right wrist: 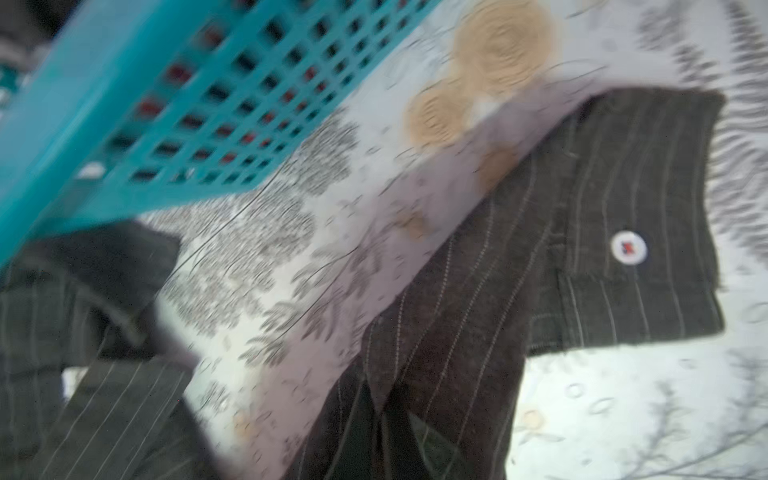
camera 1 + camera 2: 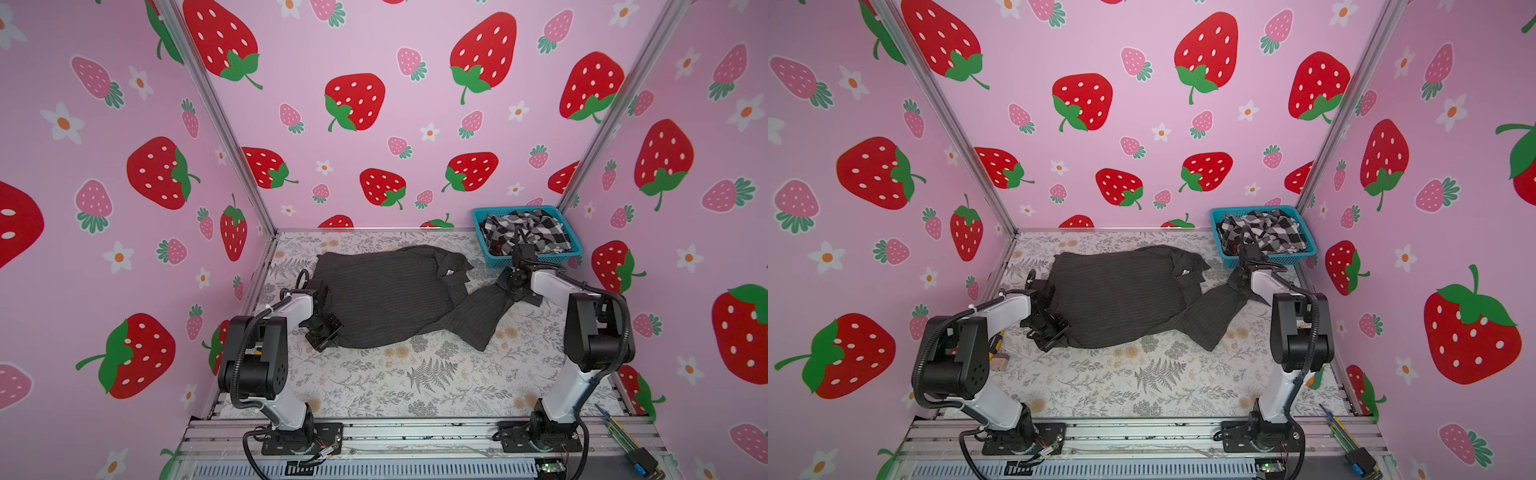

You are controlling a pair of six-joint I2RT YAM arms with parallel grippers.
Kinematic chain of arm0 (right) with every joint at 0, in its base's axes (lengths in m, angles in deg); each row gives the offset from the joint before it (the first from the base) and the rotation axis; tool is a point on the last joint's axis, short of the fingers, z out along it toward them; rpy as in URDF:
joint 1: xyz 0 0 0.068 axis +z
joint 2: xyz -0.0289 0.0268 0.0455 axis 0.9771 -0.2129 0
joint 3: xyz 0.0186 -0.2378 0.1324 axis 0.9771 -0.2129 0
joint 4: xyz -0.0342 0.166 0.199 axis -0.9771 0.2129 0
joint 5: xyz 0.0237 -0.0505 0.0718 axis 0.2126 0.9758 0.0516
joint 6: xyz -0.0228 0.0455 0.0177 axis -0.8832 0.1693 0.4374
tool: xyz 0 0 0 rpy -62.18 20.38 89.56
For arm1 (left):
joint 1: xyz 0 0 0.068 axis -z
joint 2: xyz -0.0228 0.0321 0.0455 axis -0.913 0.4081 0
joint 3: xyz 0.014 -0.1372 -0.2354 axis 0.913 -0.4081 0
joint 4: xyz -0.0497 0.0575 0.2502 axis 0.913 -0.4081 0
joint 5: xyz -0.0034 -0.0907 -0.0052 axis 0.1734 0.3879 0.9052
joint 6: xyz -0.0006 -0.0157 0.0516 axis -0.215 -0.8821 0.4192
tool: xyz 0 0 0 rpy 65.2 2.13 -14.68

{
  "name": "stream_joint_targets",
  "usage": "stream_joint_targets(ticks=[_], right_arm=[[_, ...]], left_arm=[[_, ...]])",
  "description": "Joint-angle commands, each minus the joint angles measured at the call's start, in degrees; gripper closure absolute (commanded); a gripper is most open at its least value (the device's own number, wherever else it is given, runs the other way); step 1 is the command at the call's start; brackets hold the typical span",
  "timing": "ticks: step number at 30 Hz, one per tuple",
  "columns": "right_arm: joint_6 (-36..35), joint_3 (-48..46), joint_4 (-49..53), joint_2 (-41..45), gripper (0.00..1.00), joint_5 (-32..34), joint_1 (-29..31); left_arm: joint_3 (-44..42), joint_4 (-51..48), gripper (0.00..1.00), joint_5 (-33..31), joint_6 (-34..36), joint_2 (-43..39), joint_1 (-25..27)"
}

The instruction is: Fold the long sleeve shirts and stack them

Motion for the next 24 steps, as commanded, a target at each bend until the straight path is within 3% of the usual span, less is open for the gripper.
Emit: stream_joint_targets(ticks=[1,5,8,13,17,20,24], right_arm=[[-1.55,-4.74,-0.94,3.28,1.0,-4.68,8.1],[-0.33,-6.31,-6.24,0.03,1.0,-10.0,13.9],[-1.11,-1.63,-6.43,-6.58,1.0,-11.12,15.12],[-3.73,15.95,1.05,-20.4,1.0,-7.75,11.95],[-6.03,34.12,10.22,-28.03,1.0,-5.15,8.02],[-8.16,39.28,12.43,-26.02,1.0,-5.11,7.44],[-12.62,33.84,9.27,-13.91,1.0,-10.09,9.86]], left_arm=[[2.15,5.79,1.0,-0.99,-2.37,5.02,0.67],[7.46,6.61,1.0,-0.8,-2.83,10.76,1.05],[12.14,7.34,1.0,0.63,-3.86,15.66,1.6],[25.68,5.27,1.0,-0.07,-4.18,24.24,2.52],[43.3,-0.62,1.0,-0.41,-2.23,33.89,2.61],[50.34,-4.54,1.0,-1.98,-1.12,34.77,2.62],[46.84,-7.26,1.0,-4.71,0.49,26.06,2.66]])
